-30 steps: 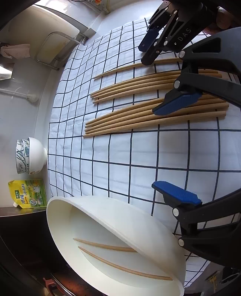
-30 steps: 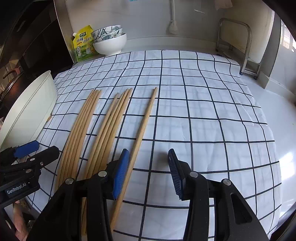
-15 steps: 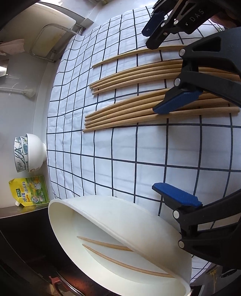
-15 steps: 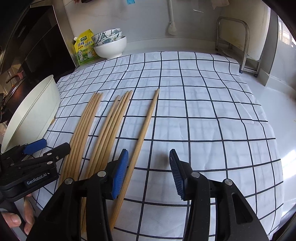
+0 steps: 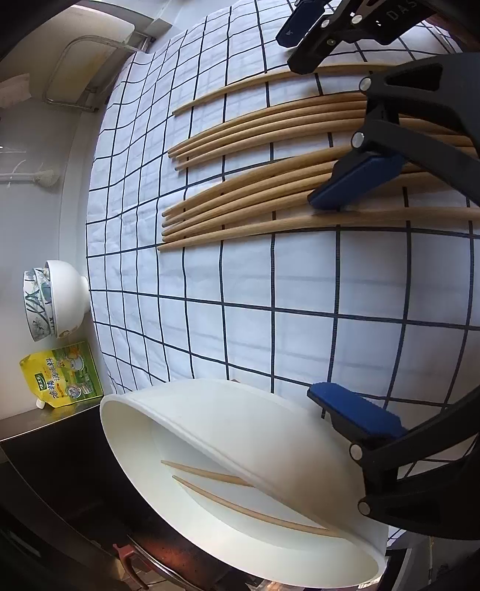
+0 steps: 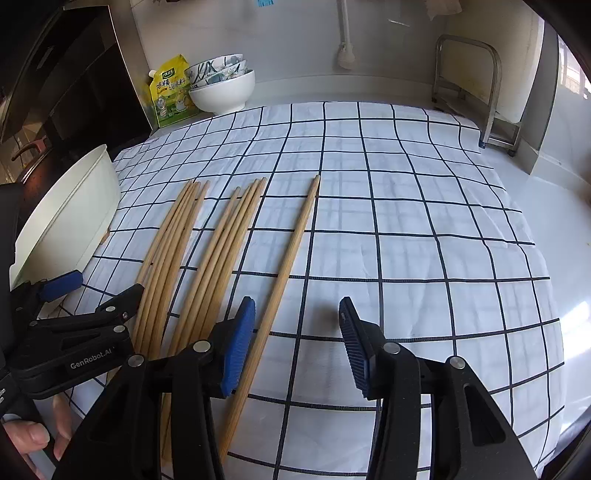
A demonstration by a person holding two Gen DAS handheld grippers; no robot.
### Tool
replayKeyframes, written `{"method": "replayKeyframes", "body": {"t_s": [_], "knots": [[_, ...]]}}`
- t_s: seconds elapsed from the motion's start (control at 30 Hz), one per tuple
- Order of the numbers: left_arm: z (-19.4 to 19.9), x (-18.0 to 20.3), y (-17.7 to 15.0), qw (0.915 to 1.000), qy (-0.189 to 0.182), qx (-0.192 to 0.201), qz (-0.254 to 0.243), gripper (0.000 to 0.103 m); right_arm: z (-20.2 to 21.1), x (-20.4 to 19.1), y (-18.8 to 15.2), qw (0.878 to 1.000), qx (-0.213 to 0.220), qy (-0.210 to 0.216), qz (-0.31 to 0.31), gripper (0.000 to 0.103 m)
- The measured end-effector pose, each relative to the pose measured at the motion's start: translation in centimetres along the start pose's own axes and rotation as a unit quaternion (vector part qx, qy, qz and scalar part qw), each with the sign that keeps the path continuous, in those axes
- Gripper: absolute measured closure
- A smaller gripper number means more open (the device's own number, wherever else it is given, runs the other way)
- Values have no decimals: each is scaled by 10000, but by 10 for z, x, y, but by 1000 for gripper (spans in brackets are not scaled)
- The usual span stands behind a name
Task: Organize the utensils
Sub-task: 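Close the left tool on one chopstick while the right tool grasps another, then carry both held chopsticks over the white water basin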
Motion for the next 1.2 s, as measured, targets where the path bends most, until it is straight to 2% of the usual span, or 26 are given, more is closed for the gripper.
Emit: {"method": "replayKeyframes", "body": {"t_s": [0.13,0.2,0.3,0.37,0.4,0.47,0.5,0.53,0.57,0.6,0.87,1.2], "knots": [[-1,0,1,10000,-8,6,31,11,-2,-2,-1,9999,-38,-69,63,52],[-1,3,2,9998,-166,-12,69,18,-3,-4,-2,9998,-33,-162,125,52],[1,8,1,9988,-462,-64,113,34,-4,-5,-3,9992,-21,-318,235,52],[3,13,1,9985,-538,-58,51,49,-5,-7,-4,9983,-35,-449,361,52],[4,16,0,9984,-571,-53,11,53,-5,-8,-5,9980,-28,-481,404,55],[6,22,-1,9978,-666,-60,-33,69,-5,-11,-5,9980,-14,-444,455,62],[7,26,-2,9975,-703,-66,-60,73,-5,-12,-5,9979,-7,-440,483,71],[8,28,-3,9972,-738,-68,-95,82,-4,-13,-5,9978,4,-437,502,77],[9,30,-3,9970,-756,-73,-129,90,-4,-13,-5,9977,13,-447,510,92],[9,32,-3,9970,-758,-79,-153,94,-3,-12,-5,9977,17,-457,496,95],[18,36,-8,9935,-1128,-145,-44,96,1,-11,-4,9998,8,91,184,97],[61,29,4,9880,-1529,215,-104,96,36,-20,12,9985,389,365,-137,97]]}}
Point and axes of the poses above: each gripper's, at about its wrist camera, not at the fingertips, and z roughly against the way its jaws point, x to its right, y to its top, the point moved 10 cm from there along -z, roughly the way its jaws point, and after that the axes turned 8 degrees about -x, right-handed, at the moved point
